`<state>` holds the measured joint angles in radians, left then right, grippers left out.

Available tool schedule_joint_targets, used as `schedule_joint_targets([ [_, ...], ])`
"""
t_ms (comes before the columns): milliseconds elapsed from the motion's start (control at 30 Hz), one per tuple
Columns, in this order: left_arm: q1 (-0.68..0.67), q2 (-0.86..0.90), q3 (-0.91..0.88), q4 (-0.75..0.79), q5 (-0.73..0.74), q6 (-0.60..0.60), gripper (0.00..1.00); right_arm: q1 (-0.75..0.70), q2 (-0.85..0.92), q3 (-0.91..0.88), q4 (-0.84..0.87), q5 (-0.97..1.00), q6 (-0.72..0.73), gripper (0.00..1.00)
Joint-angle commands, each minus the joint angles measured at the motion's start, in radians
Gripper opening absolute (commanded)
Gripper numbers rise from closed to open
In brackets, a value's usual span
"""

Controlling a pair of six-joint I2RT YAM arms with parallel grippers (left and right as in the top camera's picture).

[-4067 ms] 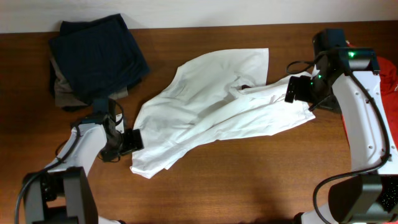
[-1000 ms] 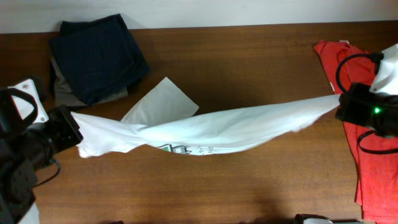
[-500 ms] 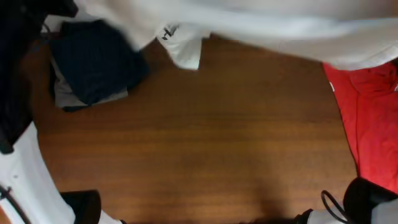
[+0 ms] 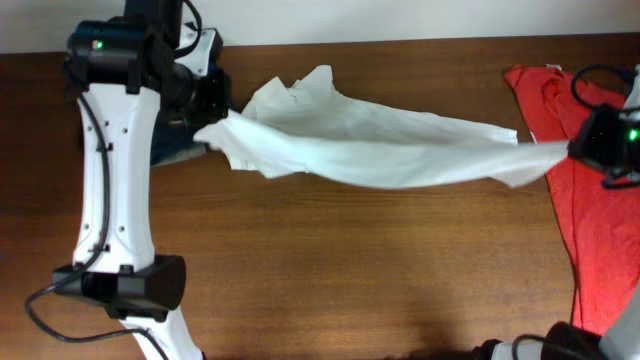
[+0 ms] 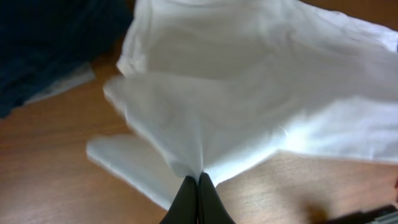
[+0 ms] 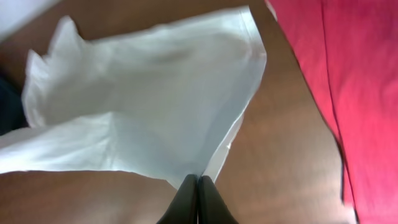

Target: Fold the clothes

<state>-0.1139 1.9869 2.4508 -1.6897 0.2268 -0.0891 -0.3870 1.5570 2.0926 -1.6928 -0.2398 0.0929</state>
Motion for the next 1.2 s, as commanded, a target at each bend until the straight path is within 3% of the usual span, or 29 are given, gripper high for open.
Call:
schedule_joint_targets([
  [0,0.005,-0.065,0.001,0.002,-0.048,0.008,0.0,0.0,-0.006,-0.114,-0.006,0.045,-0.011,0.04],
  [67,0.004,-0.186,-0.066,0.002,-0.077,-0.006,0.0,0.0,-0.027,-0.164,-0.006,0.068,-0.01,0.04],
  [167,0.004,-0.41,-0.357,0.002,-0.093,-0.011,0.0,0.001,-0.077,-0.171,-0.006,0.068,0.008,0.04],
  [333,0.004,-0.473,-0.669,0.002,-0.083,-0.011,0.0,0.001,-0.282,-0.317,-0.006,0.103,0.051,0.04],
  [467,0.004,-0.526,-0.785,0.002,-0.082,-0.012,0.0,0.001,-0.332,-0.463,-0.006,0.147,0.084,0.04],
  [700,0.004,-0.547,-0.888,0.04,-0.11,-0.015,0.0,0.001,-0.328,-0.473,-0.006,0.178,0.134,0.04],
  [833,0.005,-0.543,-1.003,0.233,-0.145,-0.036,0.0,0.001,-0.309,-0.53,0.022,0.182,0.164,0.04],
  [967,0.005,-0.518,-1.028,0.414,-0.145,-0.058,0.0,0.0,-0.3,-0.706,0.181,0.181,0.217,0.04],
  [1167,0.005,-0.383,-1.043,0.459,-0.147,-0.074,0.0,0.0,-0.208,-0.827,0.276,0.208,0.225,0.04],
])
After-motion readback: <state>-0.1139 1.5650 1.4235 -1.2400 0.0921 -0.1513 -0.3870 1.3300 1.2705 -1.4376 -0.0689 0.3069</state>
